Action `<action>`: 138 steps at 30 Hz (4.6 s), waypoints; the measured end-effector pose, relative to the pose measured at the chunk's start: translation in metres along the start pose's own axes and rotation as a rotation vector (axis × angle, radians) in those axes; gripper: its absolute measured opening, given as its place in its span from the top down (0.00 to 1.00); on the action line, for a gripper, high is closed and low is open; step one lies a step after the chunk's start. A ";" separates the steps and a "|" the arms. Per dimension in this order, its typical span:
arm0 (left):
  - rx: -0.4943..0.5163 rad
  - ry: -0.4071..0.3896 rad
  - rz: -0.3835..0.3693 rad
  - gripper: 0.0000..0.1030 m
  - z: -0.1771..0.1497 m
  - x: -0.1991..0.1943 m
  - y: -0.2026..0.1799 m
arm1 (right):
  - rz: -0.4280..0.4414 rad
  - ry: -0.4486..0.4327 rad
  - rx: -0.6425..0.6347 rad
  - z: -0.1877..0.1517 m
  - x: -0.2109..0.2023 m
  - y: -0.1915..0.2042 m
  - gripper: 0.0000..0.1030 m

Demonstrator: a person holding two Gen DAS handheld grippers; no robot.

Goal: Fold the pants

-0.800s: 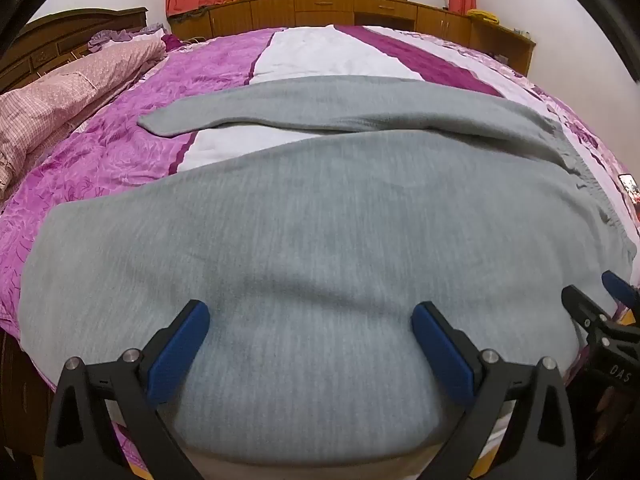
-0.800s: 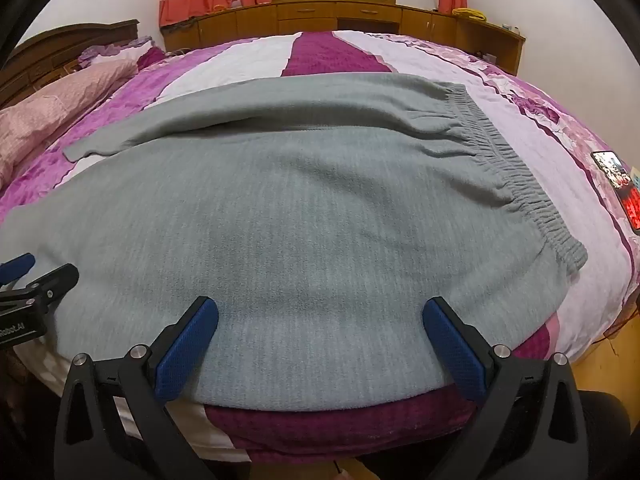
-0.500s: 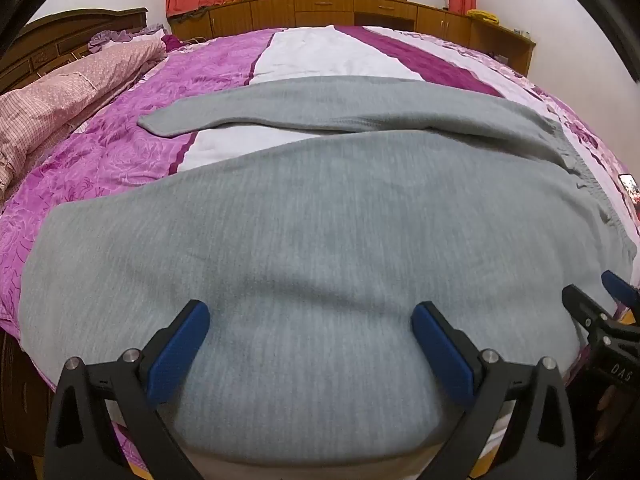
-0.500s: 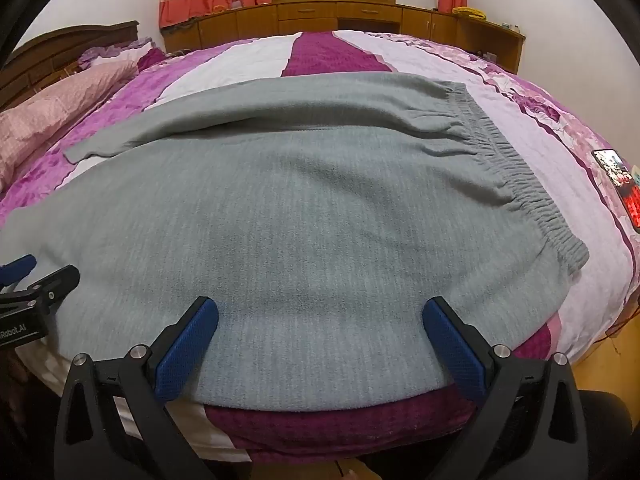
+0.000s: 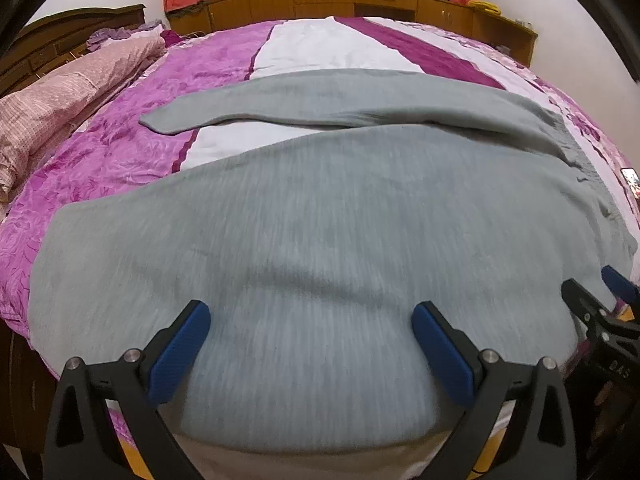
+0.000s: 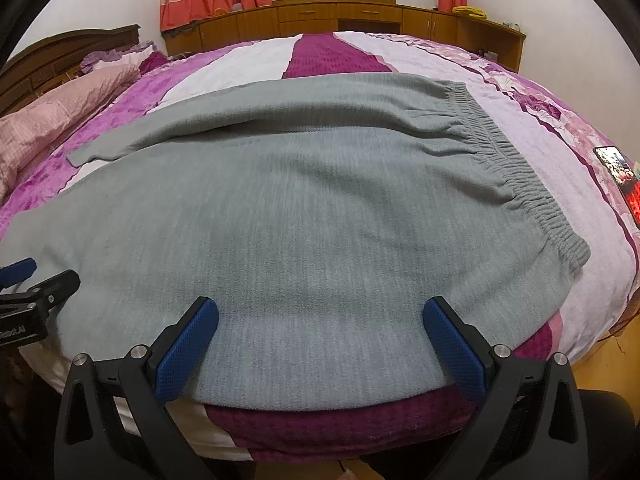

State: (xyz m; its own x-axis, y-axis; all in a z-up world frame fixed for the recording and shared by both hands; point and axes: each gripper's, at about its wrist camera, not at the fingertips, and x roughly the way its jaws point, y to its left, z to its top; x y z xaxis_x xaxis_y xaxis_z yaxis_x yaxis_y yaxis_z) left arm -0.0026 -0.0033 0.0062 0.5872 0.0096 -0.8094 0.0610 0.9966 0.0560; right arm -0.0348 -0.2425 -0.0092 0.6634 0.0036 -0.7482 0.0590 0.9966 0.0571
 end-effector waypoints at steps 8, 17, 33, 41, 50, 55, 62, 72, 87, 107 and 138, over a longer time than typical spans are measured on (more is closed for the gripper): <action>0.020 0.025 -0.031 0.00 0.011 -0.018 0.007 | 0.033 0.009 0.011 0.007 -0.011 -0.003 0.04; 0.066 -0.025 -0.051 0.00 0.055 -0.055 0.003 | 0.076 -0.043 0.015 0.036 -0.047 -0.014 0.04; 0.127 -0.042 -0.189 0.00 0.170 -0.072 -0.023 | 0.069 -0.019 0.102 0.122 -0.060 -0.077 0.04; 0.169 -0.020 -0.175 0.00 0.216 -0.035 -0.041 | 0.056 -0.015 0.147 0.159 -0.029 -0.097 0.04; 0.185 0.023 -0.168 0.00 0.248 0.027 -0.041 | 0.059 0.034 0.167 0.187 0.021 -0.114 0.04; 0.245 0.015 -0.153 0.00 0.268 0.058 -0.039 | 0.052 0.065 0.121 0.208 0.045 -0.125 0.04; 0.249 0.085 -0.110 0.00 0.289 0.115 -0.025 | 0.049 0.146 0.049 0.232 0.092 -0.122 0.04; 0.312 0.148 -0.167 0.00 0.289 0.170 -0.021 | 0.058 0.177 -0.029 0.246 0.147 -0.115 0.04; 0.377 0.181 -0.231 0.00 0.272 0.220 -0.023 | 0.016 0.094 -0.085 0.228 0.184 -0.113 0.03; 0.318 0.219 -0.244 0.38 0.279 0.208 -0.032 | -0.021 0.104 0.010 0.235 0.173 -0.110 0.51; 0.208 -0.066 -0.137 0.94 0.209 0.004 -0.021 | 0.160 -0.078 -0.050 0.209 0.015 -0.087 0.99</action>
State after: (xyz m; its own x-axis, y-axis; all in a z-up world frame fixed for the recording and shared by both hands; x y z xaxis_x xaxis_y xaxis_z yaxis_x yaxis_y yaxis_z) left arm 0.1673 -0.0412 0.1238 0.6132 -0.1363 -0.7781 0.3043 0.9497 0.0734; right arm 0.1257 -0.3459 0.1128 0.7171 0.1584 -0.6788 -0.0880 0.9866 0.1373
